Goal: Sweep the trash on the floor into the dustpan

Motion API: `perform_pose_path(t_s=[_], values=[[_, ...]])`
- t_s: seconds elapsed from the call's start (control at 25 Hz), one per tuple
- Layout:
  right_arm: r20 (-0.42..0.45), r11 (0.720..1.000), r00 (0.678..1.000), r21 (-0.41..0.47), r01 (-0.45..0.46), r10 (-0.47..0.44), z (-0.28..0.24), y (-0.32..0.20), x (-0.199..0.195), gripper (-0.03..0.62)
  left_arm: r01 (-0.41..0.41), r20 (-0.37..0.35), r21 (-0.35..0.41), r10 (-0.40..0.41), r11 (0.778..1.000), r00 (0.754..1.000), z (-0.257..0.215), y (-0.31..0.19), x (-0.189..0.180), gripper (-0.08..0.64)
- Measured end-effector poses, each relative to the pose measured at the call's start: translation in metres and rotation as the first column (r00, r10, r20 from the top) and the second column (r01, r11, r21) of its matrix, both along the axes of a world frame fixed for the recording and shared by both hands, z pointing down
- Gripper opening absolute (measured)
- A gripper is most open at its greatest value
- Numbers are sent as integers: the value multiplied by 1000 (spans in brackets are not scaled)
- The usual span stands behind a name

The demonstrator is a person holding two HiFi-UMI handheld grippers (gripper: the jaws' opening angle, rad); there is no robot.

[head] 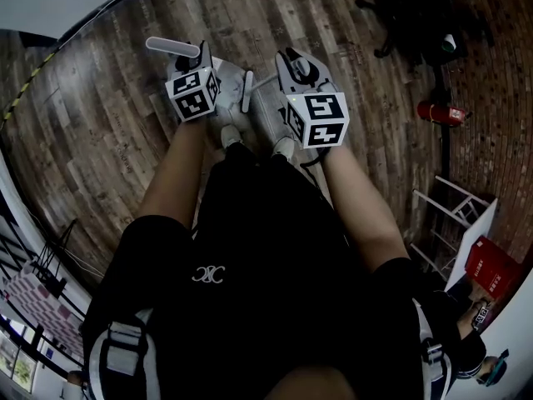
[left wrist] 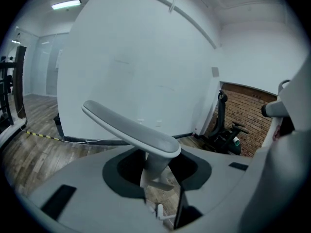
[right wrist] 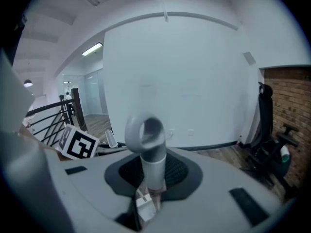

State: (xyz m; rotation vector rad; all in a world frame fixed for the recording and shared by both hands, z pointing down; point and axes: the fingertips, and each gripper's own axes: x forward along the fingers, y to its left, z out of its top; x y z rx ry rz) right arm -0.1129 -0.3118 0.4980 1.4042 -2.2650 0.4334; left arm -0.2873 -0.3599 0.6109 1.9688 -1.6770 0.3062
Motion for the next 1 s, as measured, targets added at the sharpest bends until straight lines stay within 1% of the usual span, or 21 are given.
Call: perform_pose_path(t_s=[0.12, 0.32, 0.44, 0.52, 0.68, 0.8, 0.88, 1.0], values=[[37, 1000, 999, 5, 5, -5, -5, -1, -12, 74, -19, -13, -5, 19, 1000, 1000, 1, 3, -1, 127], [-5, 999, 999, 32, 36, -35, -15, 1, -15, 73, -27, -18, -13, 27, 1000, 999, 2, 2, -6, 129], [-9, 997, 999, 57, 49, -49, -29, 8, -8, 73, -34, 1, -22, 34, 999, 999, 2, 2, -3, 129], [-7, 997, 999, 73, 38, -38, -39, 13, -1, 72, -42, 16, -29, 43, 999, 999, 3, 2, -1, 129], [-2, 996, 1000, 89, 1, -1, -60, 24, 24, 74, -79, 62, -57, 83, 995, 995, 5, 4, 7, 129], [5, 993, 1000, 112, -28, 28, -78, 30, 51, 74, -76, 90, -66, 81, 995, 993, -3, 2, 10, 127], [6, 989, 999, 137, -50, 50, -87, 35, 73, 72, -85, 105, -55, 91, 995, 990, -16, 4, 17, 126], [-11, 983, 997, 167, -79, 82, -97, 44, 107, 74, -135, 131, -21, 137, 991, 982, -46, 8, 39, 120]])
